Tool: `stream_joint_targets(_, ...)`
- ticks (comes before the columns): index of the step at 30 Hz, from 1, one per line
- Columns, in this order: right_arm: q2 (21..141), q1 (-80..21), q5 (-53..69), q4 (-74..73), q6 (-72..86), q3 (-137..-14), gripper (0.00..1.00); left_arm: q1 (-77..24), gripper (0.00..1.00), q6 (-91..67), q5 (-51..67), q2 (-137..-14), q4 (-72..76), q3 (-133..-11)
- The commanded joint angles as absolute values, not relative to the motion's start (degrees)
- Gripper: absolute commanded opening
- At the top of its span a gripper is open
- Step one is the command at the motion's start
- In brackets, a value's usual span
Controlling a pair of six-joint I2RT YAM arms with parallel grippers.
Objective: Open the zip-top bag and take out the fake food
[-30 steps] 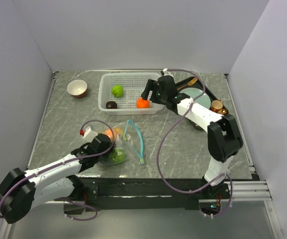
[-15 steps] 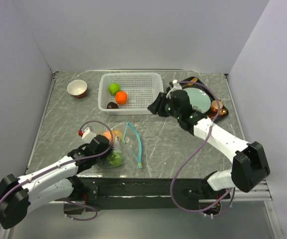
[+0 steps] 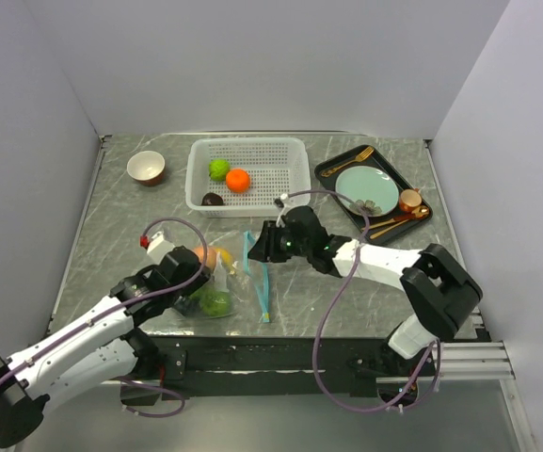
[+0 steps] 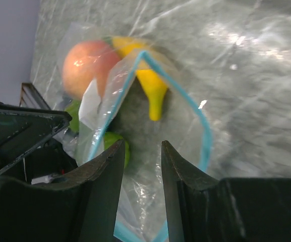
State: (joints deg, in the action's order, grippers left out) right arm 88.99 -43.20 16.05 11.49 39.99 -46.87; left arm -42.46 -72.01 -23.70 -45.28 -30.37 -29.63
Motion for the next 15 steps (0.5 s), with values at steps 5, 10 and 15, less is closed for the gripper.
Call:
stream_joint_targets(5,97.37,-45.17,20.39,22.5,43.42,-48.16,0.42,-41.58,0.55,-69.53,-31.72,-48.68,-33.49,-38.48)
stream_joint_targets(10,100.45,-46.23,19.86,24.52,44.21,-49.04,0.42,-37.28,0.49,-65.22,-34.01,-53.61,-32.96,-43.15)
stream_joint_targets(15,102.39,-46.93,19.16,26.45,44.91,-48.96,0.47,-34.46,0.38,-63.81,-33.31,-57.74,-30.68,-42.81)
